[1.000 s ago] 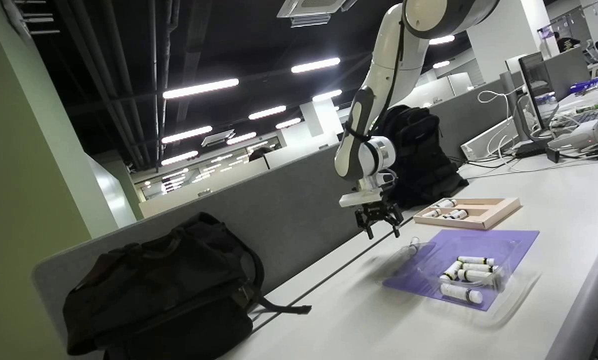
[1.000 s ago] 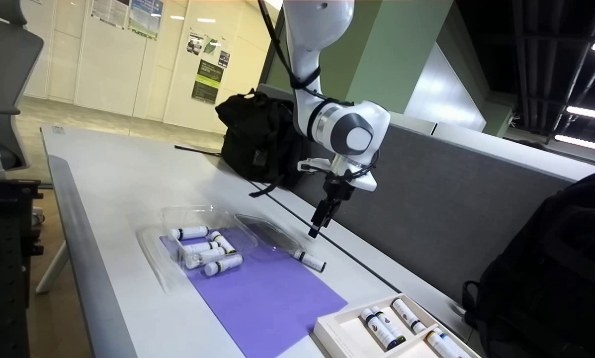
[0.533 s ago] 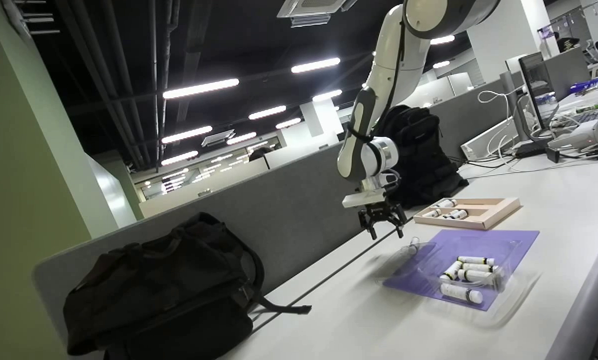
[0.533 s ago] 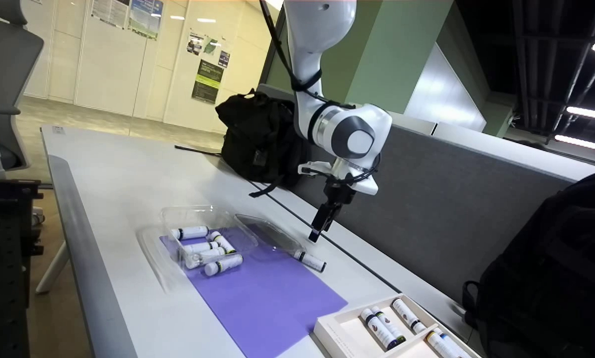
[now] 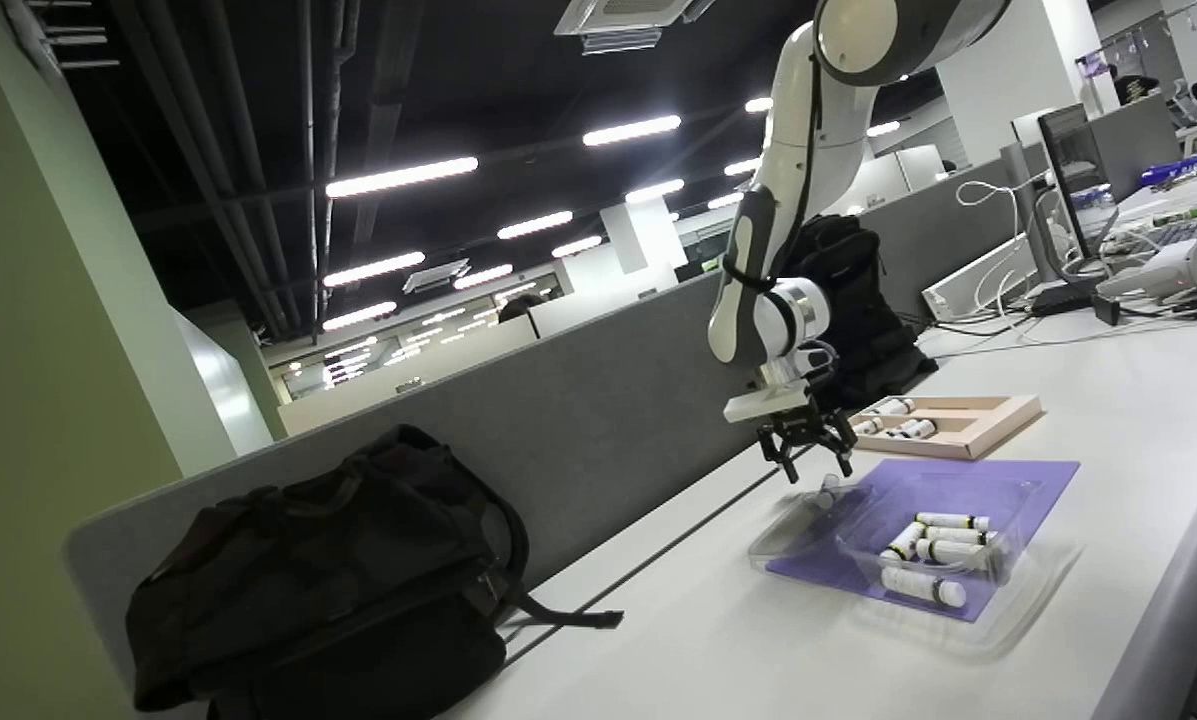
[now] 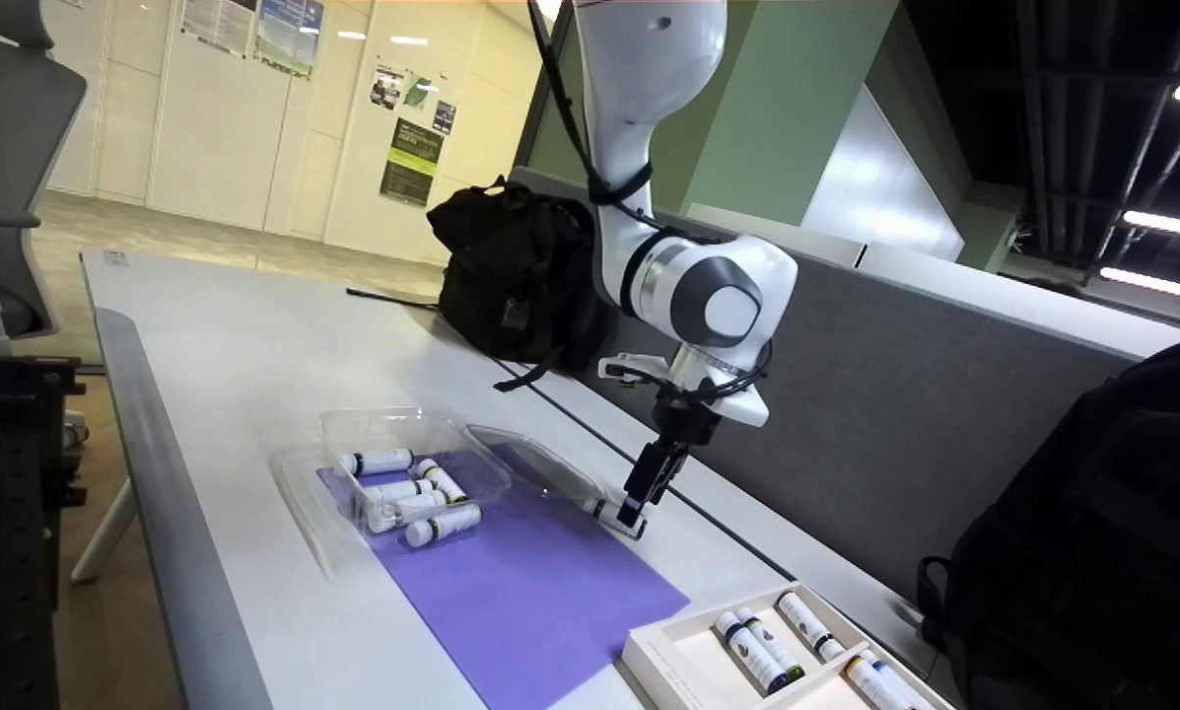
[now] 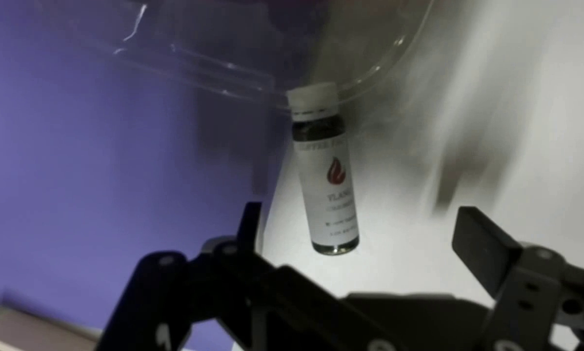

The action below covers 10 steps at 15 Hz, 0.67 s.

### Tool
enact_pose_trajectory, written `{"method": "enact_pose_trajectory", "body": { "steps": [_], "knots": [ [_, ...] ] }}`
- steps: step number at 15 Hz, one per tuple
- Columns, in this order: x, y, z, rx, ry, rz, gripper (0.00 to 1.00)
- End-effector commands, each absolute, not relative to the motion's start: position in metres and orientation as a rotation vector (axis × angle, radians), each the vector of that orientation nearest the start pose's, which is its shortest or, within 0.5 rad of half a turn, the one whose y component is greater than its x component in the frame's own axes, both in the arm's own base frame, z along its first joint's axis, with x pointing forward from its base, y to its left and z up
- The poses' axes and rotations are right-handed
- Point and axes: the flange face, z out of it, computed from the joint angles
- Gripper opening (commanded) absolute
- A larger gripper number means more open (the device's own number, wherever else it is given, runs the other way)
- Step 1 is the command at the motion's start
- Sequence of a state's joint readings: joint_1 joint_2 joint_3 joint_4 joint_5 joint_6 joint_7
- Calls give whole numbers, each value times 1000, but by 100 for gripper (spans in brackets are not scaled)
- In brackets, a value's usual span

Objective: Pick up the small bottle from the table and put it in the container

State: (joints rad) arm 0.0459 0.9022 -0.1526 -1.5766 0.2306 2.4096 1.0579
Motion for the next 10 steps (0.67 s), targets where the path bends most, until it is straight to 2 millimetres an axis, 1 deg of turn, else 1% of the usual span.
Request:
{"method": "enact_pose_trajectory", "body": {
  "steps": [1, 2, 4, 7, 9, 10],
  "knots": [
    [675, -58, 88, -2545, 1888, 117, 75],
    [674, -55, 82, -2550, 1877, 115, 74],
    [674, -50, 77, -2561, 1860, 102, 60],
    [674, -47, 85, -2580, 1844, 81, 42],
    [675, -47, 92, -2585, 1839, 66, 27],
    [676, -48, 98, -2581, 1838, 54, 18]
  ]
}}
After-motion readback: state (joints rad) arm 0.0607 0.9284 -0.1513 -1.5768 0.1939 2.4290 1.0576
